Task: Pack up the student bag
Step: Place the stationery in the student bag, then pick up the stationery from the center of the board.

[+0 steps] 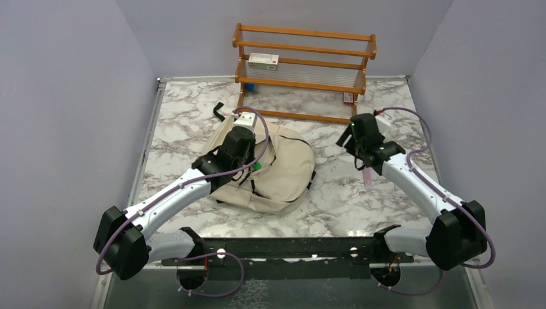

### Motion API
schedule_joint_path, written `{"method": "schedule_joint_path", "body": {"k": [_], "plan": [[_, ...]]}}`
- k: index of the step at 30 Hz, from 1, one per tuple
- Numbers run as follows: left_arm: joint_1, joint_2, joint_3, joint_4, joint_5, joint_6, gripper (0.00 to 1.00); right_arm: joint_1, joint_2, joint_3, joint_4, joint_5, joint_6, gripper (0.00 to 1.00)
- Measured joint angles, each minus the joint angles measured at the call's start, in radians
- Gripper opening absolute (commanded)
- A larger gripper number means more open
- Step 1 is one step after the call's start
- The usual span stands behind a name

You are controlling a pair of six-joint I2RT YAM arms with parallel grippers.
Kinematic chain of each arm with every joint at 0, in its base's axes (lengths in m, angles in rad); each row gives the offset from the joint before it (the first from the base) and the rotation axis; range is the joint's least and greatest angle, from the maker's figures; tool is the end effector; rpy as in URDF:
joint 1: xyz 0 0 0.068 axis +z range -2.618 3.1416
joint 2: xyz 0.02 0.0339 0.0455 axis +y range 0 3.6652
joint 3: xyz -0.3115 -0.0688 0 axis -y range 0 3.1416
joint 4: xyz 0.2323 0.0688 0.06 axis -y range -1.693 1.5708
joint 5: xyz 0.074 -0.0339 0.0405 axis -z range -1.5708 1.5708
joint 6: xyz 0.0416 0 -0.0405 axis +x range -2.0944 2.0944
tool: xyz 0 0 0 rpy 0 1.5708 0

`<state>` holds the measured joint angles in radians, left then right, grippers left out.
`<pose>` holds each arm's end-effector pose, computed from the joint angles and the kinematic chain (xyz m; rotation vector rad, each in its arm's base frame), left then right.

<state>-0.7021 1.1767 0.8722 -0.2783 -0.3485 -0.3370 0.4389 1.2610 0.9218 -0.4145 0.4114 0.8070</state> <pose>0.1882 -0.1406 0.3265 0.1867 2.1157 -0.2423 0.2296 0.0894 0.3127 0.6106 2.1713 0.1867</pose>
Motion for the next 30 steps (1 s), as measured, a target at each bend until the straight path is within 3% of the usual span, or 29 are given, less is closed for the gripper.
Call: {"method": "schedule_joint_path", "body": {"k": [6,10,27,30], "plan": [[0.000,0.005,0.000,0.001,0.000,-0.001,0.00,-0.256,-0.002,-0.051,-0.081,-0.065,-0.100,0.81],[0.000,0.005,0.000,0.001,0.000,-0.002,0.00,-0.349,0.049,-0.057,-0.099,-0.101,-0.153,0.82],[0.000,0.027,0.000,0.008,0.000,-0.002,0.00,-0.382,0.188,-0.110,-0.093,-0.208,-0.240,0.79],[0.000,0.032,0.001,0.008,0.000,-0.002,0.00,-0.382,0.204,-0.119,-0.086,-0.215,-0.241,0.73]]}}
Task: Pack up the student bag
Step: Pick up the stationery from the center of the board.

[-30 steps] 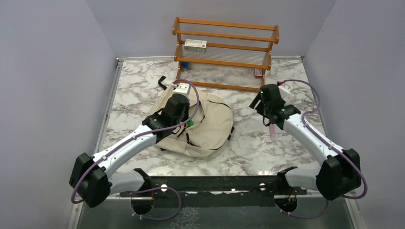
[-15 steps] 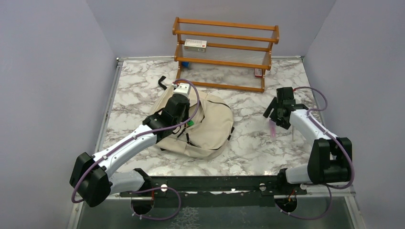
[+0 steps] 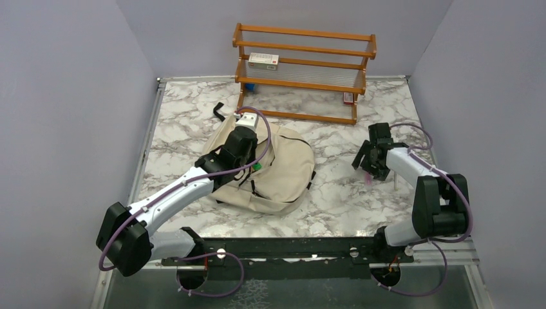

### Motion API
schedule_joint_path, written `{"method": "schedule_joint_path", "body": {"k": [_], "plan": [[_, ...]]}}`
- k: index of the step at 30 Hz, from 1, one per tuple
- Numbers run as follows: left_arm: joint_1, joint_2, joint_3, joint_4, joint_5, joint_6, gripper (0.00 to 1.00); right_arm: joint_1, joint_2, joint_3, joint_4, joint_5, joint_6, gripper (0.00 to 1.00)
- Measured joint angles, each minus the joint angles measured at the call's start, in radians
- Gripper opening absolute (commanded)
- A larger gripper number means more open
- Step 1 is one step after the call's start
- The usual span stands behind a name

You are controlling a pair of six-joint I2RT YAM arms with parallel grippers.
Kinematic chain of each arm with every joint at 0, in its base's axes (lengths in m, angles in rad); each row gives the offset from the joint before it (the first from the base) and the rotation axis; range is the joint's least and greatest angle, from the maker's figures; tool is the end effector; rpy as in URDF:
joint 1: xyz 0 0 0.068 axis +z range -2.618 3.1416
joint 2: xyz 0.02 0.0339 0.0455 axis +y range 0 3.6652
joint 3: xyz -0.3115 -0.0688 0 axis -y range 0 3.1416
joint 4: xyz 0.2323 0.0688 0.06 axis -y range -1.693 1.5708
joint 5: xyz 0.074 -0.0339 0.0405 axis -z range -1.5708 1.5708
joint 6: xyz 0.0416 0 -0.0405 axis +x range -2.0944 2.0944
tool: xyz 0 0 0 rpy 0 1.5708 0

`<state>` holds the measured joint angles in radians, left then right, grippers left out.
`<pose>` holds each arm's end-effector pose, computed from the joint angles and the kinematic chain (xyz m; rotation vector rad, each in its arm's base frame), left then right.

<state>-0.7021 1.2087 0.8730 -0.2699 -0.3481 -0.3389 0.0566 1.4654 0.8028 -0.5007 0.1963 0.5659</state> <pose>0.1937 -0.1453 0.3205 0.1922 2.1356 -0.2306 0.2528 0.0062 0.2223 0.7317 2.5933 -0.0821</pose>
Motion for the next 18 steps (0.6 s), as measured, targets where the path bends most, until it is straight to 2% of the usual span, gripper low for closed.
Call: {"method": "schedule_joint_path", "body": {"k": [8,10,18], "plan": [[0.000,0.000,0.000,0.000,0.000,-0.001,0.00,0.000,0.001,-0.012,0.014,-0.008,-0.011,0.56],[0.000,0.000,0.000,0.000,0.000,-0.001,0.00,0.000,0.001,-0.016,0.021,-0.011,-0.013,0.55],[0.000,0.000,0.000,0.000,0.000,-0.001,0.00,-0.003,0.001,-0.032,0.038,-0.047,-0.018,0.42]]}}
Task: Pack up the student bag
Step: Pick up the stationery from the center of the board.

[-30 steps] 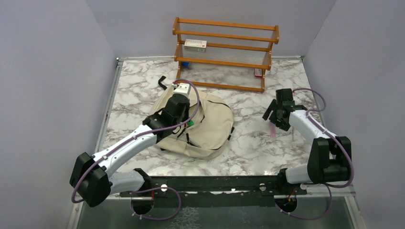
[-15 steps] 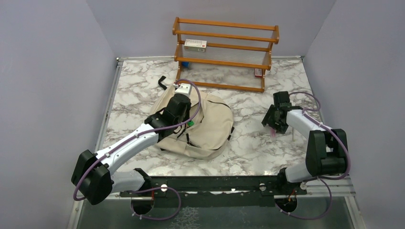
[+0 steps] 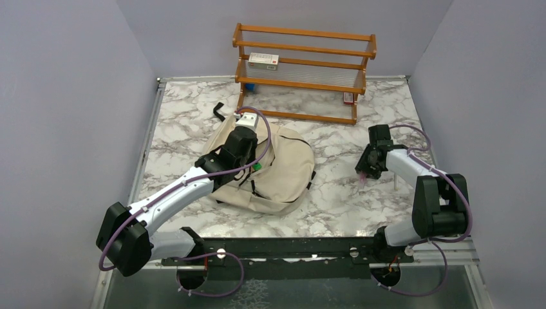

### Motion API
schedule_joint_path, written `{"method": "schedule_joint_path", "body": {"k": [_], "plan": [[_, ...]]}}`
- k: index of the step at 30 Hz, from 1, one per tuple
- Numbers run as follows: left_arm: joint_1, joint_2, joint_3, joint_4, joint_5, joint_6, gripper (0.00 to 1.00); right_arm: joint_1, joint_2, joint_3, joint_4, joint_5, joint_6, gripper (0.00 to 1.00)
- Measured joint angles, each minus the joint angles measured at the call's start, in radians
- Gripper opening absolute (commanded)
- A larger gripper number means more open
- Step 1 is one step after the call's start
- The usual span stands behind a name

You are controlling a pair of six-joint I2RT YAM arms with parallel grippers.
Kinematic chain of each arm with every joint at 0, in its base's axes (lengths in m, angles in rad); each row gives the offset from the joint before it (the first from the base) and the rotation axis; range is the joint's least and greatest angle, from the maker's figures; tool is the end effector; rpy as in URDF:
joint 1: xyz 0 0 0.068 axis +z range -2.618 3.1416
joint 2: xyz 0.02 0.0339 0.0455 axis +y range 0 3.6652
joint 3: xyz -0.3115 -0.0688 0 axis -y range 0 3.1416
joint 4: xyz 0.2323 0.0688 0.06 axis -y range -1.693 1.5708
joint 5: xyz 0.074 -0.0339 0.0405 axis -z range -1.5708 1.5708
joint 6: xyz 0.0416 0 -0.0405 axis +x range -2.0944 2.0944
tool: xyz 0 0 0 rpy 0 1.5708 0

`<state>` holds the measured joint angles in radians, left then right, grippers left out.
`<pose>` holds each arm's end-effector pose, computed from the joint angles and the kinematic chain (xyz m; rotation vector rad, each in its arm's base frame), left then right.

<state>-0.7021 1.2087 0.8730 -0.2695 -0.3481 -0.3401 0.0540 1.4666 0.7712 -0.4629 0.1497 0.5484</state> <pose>0.1938 -0.1453 0.3206 0.1908 2.1354 -0.2315 0.2505 0.0073 0.2151 0.7028 2.6116 -0.0258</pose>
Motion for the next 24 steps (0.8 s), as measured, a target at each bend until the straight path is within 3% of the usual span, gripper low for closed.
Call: {"method": "schedule_joint_path", "body": {"k": [18,24], "plan": [[0.000,0.000,0.000,0.001,0.000,0.000,0.00,-0.002,0.024,0.000,0.032,-0.031,-0.015,0.38],[0.000,0.000,0.000,0.003,0.000,0.000,0.00,-0.002,0.039,0.010,0.051,-0.031,-0.022,0.26]]}}
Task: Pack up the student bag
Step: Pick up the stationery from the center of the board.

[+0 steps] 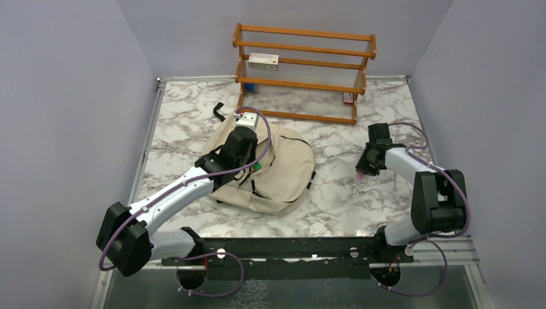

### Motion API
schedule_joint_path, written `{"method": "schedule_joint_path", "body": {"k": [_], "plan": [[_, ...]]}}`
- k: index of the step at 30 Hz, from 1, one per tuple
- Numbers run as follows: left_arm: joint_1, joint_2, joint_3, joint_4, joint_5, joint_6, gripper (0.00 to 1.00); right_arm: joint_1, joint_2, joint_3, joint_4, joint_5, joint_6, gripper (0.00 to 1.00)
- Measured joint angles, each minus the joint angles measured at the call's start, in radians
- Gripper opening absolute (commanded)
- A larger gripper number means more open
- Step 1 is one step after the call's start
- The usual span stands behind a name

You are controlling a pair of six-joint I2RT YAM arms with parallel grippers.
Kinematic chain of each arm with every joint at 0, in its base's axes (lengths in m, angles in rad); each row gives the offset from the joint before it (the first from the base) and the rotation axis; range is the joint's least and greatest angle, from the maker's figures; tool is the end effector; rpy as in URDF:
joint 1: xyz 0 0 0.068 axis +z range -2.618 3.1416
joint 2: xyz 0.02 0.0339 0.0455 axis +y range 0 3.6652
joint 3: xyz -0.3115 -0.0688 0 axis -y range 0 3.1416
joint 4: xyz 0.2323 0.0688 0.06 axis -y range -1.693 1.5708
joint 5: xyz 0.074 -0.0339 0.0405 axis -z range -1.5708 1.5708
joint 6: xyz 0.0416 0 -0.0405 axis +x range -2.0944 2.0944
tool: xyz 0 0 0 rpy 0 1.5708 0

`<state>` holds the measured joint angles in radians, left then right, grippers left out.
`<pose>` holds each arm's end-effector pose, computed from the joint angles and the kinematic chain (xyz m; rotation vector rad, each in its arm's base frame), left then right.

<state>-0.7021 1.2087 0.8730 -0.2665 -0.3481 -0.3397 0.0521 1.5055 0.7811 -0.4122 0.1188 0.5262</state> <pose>0.1939 -0.1454 0.3209 0.1902 2.1328 -0.2331 0.2618 0.0087 0.2107 0.6666 2.6087 0.0159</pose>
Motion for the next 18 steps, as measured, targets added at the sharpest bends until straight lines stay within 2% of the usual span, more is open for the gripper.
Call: {"method": "schedule_joint_path", "body": {"k": [7,10,11,13,18], "plan": [[0.000,0.000,0.000,0.001,0.000,0.001,0.00,0.000,-0.002,0.000,0.005,-0.005,-0.008,0.15],[0.000,0.001,0.000,0.003,0.000,0.003,0.00,0.000,-0.008,0.000,0.006,-0.053,-0.029,0.10],[0.000,0.002,0.000,0.004,0.000,0.003,0.00,-0.001,-0.011,0.000,0.006,-0.088,-0.034,0.05],[0.000,0.004,0.000,0.005,0.000,0.003,0.00,-0.002,-0.030,-0.001,0.014,-0.187,-0.044,0.01],[0.000,0.020,0.000,0.015,0.000,0.003,0.00,0.031,-0.114,0.015,0.085,-0.466,-0.045,0.01]]}}
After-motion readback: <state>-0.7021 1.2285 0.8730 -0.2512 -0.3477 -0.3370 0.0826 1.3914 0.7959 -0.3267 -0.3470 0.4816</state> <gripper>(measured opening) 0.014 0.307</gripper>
